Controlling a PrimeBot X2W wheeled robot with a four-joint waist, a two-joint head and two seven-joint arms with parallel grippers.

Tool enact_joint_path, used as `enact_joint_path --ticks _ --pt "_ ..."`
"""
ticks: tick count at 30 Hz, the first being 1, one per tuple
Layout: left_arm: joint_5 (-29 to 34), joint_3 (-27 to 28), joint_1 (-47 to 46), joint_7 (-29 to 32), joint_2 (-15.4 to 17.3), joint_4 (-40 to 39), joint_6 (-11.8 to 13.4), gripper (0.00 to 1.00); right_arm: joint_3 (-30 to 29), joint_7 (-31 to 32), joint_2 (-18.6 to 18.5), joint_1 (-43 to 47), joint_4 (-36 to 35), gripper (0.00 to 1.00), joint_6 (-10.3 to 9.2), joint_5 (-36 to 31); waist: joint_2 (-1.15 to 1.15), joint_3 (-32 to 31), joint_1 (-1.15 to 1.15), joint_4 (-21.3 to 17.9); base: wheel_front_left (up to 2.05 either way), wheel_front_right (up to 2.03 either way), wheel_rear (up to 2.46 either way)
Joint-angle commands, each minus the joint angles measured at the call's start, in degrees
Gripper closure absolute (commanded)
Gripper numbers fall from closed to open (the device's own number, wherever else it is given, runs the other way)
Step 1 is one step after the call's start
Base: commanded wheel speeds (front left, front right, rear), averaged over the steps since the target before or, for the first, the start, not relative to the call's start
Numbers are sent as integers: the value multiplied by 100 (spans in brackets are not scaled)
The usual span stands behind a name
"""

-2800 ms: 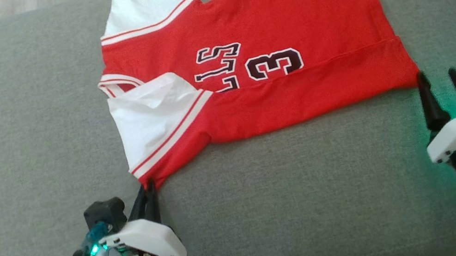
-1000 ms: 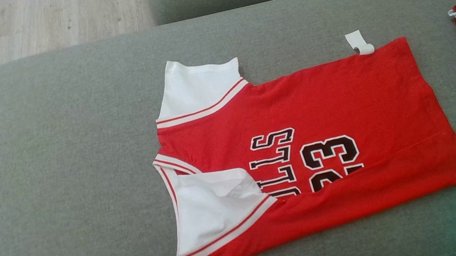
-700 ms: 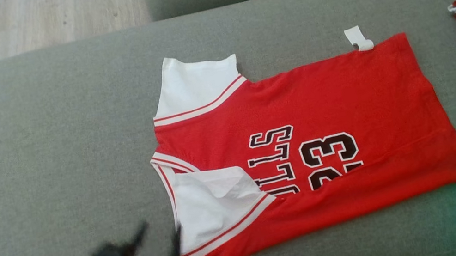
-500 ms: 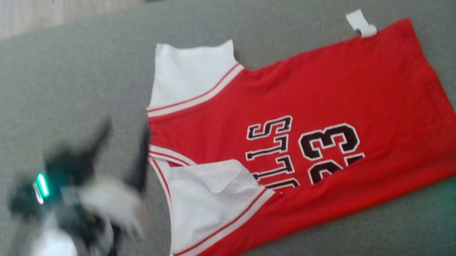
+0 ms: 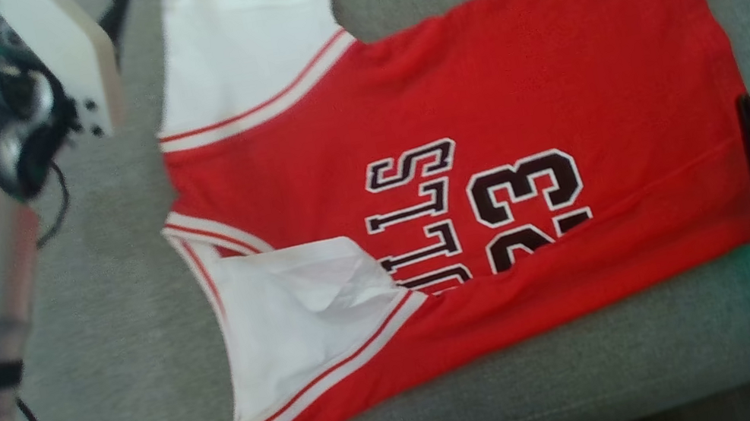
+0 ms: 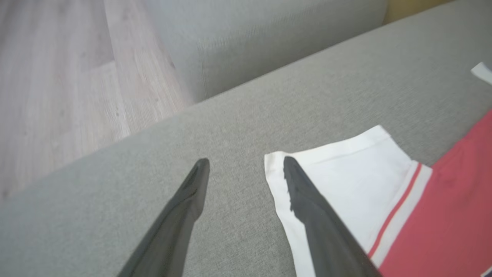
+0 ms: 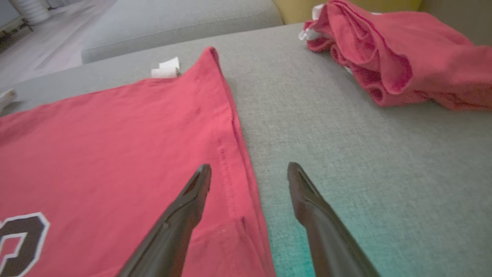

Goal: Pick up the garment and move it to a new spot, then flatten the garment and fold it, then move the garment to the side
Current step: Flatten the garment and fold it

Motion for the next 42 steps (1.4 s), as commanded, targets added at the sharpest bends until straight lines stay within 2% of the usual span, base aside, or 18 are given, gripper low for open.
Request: enact_joint_path --ticks 1,7,13,28,30,31,32,33,34,42 --pt "-76 103 -535 92 241 130 -26 0 109 -51 -156 -112 -191 0 39 46 0 390 -2 -287 0 0 0" --pt "-232 -140 -936 225 297 807 -37 0 141 -131 -157 -209 -144 0 39 88 0 613 -2 -423 0 0 0" --pt "-391 -432 -1143 93 425 1194 -39 0 187 -223 -134 -280 -61 0 39 113 0 718 -2 -500 0 0 0" --pt "-702 -1181 -1432 -82 521 1570 -40 0 223 -365 -96 -417 146 0 39 113 0 777 -2 -606 0 0 0" --pt "-732 -1282 -1456 -103 557 1595 -40 51 238 -374 -92 -428 152 0 39 104 0 769 -2 -626 0 0 0" --pt "-761 -1327 -1462 -121 568 1603 -40 66 245 -378 -91 -434 153 0 39 100 0 763 -2 -635 0 0 0" --pt "-798 -1381 -1462 -142 574 1598 -40 74 252 -380 -92 -438 154 0 39 98 0 756 -2 -644 0 0 0" --pt "-833 -1435 -1463 -167 582 1591 -40 91 258 -379 -96 -441 155 0 39 96 0 748 -2 -648 0 0 0" --pt "-875 -1497 -1456 -182 583 1578 -40 100 265 -377 -103 -446 154 0 39 97 0 738 -2 -649 0 0 0" --pt "-1149 -1943 -1386 -632 601 1442 -40 100 473 -165 -228 -949 -10 0 39 158 0 488 -2 -564 0 0 0"
